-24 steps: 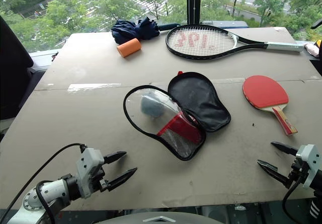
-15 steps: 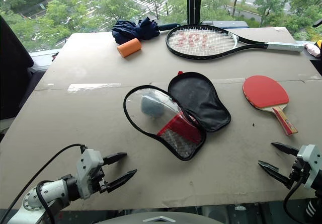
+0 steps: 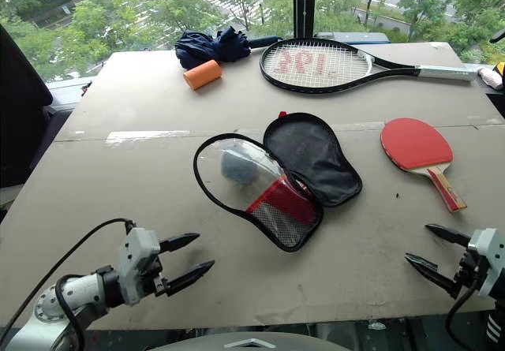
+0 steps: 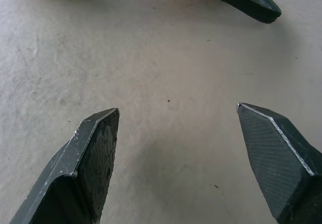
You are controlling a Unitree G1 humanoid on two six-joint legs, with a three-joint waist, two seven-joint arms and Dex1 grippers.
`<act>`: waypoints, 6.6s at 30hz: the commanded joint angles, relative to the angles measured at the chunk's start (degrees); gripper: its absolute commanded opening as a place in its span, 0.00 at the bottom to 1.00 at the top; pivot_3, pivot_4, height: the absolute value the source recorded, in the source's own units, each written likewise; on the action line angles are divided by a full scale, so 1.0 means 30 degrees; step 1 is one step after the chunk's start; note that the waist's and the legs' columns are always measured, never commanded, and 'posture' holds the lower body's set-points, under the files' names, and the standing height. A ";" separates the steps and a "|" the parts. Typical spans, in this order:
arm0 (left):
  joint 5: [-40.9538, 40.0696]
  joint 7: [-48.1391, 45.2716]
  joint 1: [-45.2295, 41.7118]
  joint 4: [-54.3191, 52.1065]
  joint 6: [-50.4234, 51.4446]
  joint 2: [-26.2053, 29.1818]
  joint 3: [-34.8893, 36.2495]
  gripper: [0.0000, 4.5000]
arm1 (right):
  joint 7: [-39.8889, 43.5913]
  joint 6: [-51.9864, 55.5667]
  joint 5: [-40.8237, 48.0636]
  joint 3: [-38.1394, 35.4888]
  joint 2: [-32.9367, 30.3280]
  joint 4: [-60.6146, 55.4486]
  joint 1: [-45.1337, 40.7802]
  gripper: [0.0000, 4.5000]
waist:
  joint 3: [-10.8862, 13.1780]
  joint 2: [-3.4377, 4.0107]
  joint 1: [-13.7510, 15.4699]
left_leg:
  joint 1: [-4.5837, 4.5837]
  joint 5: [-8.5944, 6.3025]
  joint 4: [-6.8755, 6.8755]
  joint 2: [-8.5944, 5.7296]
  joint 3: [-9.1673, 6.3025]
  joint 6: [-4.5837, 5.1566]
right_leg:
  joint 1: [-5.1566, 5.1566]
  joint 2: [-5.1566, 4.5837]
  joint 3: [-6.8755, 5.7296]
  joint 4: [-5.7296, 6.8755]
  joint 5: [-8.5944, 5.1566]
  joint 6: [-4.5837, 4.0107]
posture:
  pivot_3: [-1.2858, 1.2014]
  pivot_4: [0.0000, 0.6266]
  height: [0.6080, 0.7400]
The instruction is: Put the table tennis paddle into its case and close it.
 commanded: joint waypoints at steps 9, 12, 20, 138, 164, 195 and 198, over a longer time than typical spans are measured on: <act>-0.7160 -0.2292 -0.6434 -0.1921 0.4927 0.4434 0.1962 0.84 | -0.7273 0.5939 0.0768 -0.2521 -0.1477 -0.2399 -0.3885 1.00 | 0.0014 0.0027 -0.0014 | 0.0002 0.0022 0.0021 -0.0006 0.0001 -0.0037 | -0.0009 0.0005 -0.0001 0.0045 0.0001 0.0000 | 0.52 0.24 1.00; -0.8067 -0.2761 -0.8515 -0.1185 0.5825 0.5580 0.2317 0.84 | -0.9183 0.8228 -0.0271 -0.1791 -0.2039 -0.3067 -0.4359 1.00 | 0.0017 0.0030 -0.0016 | -0.0013 0.0052 0.0014 0.0002 -0.0010 -0.0088 | -0.0013 0.0015 -0.0021 0.0033 -0.0002 -0.0003 | 0.52 0.24 1.00; -0.8242 -0.4433 -1.2702 -0.0174 0.6836 0.7908 0.1621 0.84 | -1.0757 1.3967 -0.0993 -0.0251 -0.3290 -0.3487 -0.5849 1.00 | 0.0040 0.0027 -0.0102 | -0.0027 0.0055 0.0018 0.0002 0.0019 -0.0089 | -0.0032 0.0017 -0.0002 0.0032 -0.0002 -0.0002 | 0.52 0.24 1.00; -0.4357 -0.3559 -0.8047 0.0526 0.6183 0.6642 0.1956 0.85 | -1.1463 1.9444 -0.0298 0.3675 0.2973 -1.5260 -1.0536 0.99 | 0.0146 -0.0045 -0.0953 | -0.0401 0.0071 0.0297 -0.0021 0.0017 -0.0115 | -0.0474 0.0011 -0.0036 0.0381 0.0006 0.0005 | 0.52 0.24 1.00; 0.0868 0.3467 -2.3537 1.1657 0.0827 -0.8343 -0.4353 0.85 | -0.3842 0.8296 0.2456 -0.1989 0.0633 -1.1083 -0.3279 0.99 | 0.0140 -0.0130 -0.0088 | -0.0379 0.0027 0.0529 -0.0049 0.0046 -0.0040 | -0.0314 0.0008 -0.0067 0.0409 0.0010 0.0034 | 0.52 0.24 1.00; -0.6249 -0.2778 -1.7251 0.0038 0.8472 0.4818 0.0018 0.85 | -1.3650 1.9824 -0.1619 0.7278 0.3649 -0.0454 -1.8326 0.99 | 0.0147 -0.0100 -0.0608 | -0.0375 0.0046 0.0439 -0.0050 0.0019 -0.0074 | -0.0386 -0.0001 -0.0034 0.0389 0.0006 0.0024 | 0.52 0.24 1.00; -0.6279 -0.2569 -1.6985 -0.0173 0.8587 0.5048 0.0131 0.85 | -1.2928 1.9773 -0.1840 0.8061 0.4319 0.0494 -1.9032 0.80 | 0.0146 -0.0099 -0.0779 | -0.0374 0.0048 0.0430 -0.0045 0.0021 -0.0076 | -0.0396 0.0004 -0.0033 0.0405 0.0006 0.0024 | 0.52 0.24 1.00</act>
